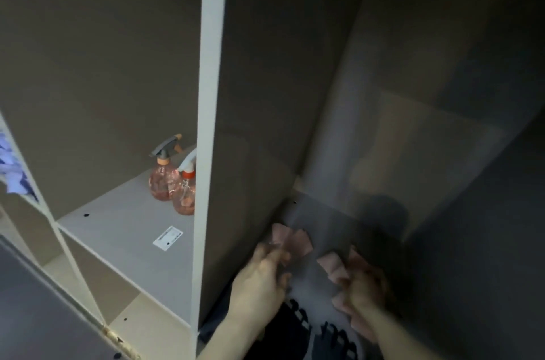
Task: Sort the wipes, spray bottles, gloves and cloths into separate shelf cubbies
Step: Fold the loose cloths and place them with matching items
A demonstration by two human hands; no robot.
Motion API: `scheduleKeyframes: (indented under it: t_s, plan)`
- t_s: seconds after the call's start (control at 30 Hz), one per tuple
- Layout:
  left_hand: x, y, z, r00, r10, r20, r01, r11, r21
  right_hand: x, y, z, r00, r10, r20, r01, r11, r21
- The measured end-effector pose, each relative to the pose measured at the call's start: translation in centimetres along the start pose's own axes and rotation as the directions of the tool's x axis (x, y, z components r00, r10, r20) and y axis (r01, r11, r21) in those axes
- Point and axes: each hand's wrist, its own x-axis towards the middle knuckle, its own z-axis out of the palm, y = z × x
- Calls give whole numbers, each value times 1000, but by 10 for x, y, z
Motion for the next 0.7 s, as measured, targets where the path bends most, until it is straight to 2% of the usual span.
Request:
scheduleKeyframes:
  t_s: [0.07,0.13,0.2,0.3,0.43,0.5,0.57,0.7]
  plan:
    - [1,2,-2,1000,15,6,-15,1000,24,-9,-11,-1,1000,13,17,-12,998,-61]
    - [2,4,-4,1000,26,15,-26,999,22,-23,-33,-7,1000,2,-21,-3,1000,-24]
    - [5,8,-6,998,51,32,-51,998,26,-34,-59,-19,983,-172,-68,166,982,-95]
    - [13,20,-17,993,97,64,-97,995,4,-51,-92,-34,932,-363,5,360,923,-135]
    - [23,53,-44,978,203,-51,-209,940,-268,-88,-124,-40,870,-484,96,484,875,34]
    - [27,74,-58,967,240,-82,-252,879,-404,-105,-136,-41,804,-549,228,553,832,52]
    - [30,92,-69,971,230,-58,-228,838,-495,-116,-143,-39,752,-573,326,594,803,42]
    - [27,110,-78,983,177,-50,-158,674,-722,-132,-156,-30,764,-570,301,594,804,17]
